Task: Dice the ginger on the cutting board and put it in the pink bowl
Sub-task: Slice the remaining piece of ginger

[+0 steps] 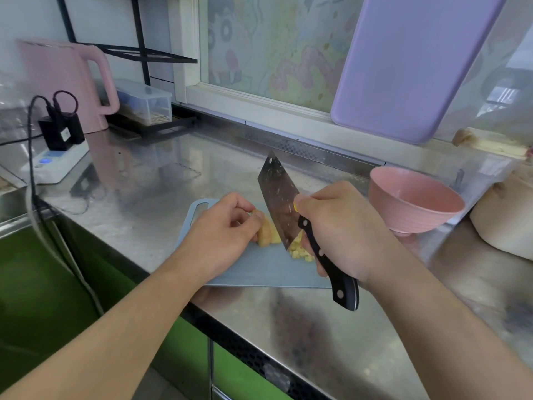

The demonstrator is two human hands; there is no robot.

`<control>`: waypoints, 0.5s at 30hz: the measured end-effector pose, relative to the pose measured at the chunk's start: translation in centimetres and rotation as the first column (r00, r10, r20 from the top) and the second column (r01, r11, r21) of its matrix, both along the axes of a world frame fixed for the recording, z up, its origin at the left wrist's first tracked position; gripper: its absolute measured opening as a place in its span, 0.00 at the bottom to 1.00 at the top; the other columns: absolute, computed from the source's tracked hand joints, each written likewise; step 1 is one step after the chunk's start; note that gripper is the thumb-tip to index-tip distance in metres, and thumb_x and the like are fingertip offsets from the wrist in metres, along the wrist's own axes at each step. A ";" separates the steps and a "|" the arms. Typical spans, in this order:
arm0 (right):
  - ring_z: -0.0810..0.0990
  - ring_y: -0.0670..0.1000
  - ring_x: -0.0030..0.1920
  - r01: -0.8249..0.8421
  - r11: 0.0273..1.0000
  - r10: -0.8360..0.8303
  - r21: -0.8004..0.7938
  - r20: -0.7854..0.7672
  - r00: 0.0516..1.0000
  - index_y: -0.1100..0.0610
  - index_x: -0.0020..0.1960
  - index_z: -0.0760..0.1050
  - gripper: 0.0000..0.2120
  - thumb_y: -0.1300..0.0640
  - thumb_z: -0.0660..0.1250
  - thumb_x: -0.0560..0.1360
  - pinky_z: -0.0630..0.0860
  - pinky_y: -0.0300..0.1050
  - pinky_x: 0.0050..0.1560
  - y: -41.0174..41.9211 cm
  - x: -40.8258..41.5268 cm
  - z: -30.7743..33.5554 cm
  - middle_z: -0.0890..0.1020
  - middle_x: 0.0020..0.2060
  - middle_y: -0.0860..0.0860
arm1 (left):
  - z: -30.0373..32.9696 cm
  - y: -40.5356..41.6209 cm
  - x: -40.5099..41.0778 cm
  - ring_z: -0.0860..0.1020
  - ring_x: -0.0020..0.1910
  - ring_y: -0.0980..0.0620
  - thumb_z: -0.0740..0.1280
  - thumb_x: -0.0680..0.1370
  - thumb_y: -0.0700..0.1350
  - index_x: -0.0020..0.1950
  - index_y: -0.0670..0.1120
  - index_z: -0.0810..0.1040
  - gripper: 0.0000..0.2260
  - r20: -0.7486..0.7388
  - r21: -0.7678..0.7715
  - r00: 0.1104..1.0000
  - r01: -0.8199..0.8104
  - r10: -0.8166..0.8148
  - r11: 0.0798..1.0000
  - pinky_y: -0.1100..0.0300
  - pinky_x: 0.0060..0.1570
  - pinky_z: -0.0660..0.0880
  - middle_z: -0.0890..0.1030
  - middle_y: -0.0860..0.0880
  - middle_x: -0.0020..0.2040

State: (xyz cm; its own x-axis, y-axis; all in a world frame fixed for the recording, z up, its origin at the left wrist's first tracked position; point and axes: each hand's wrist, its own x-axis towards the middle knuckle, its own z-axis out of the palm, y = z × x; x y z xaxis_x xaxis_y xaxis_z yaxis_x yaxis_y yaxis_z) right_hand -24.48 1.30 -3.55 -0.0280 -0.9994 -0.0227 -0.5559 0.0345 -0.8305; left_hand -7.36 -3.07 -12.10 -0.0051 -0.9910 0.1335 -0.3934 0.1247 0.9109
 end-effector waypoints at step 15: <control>0.77 0.57 0.35 -0.115 0.993 0.100 -0.034 -0.298 0.949 0.58 0.40 0.72 0.17 0.55 0.59 0.86 0.82 0.52 0.42 1.1 1.0 0.3 0.78 0.37 0.59 | -0.3 -0.4 0.0 0.83 0.47 0.52 0.67 0.82 0.57 0.52 0.54 0.77 0.07 0.043 -0.023 0.999 0.004 -0.003 1.000 0.44 0.57 0.78 0.86 0.56 0.41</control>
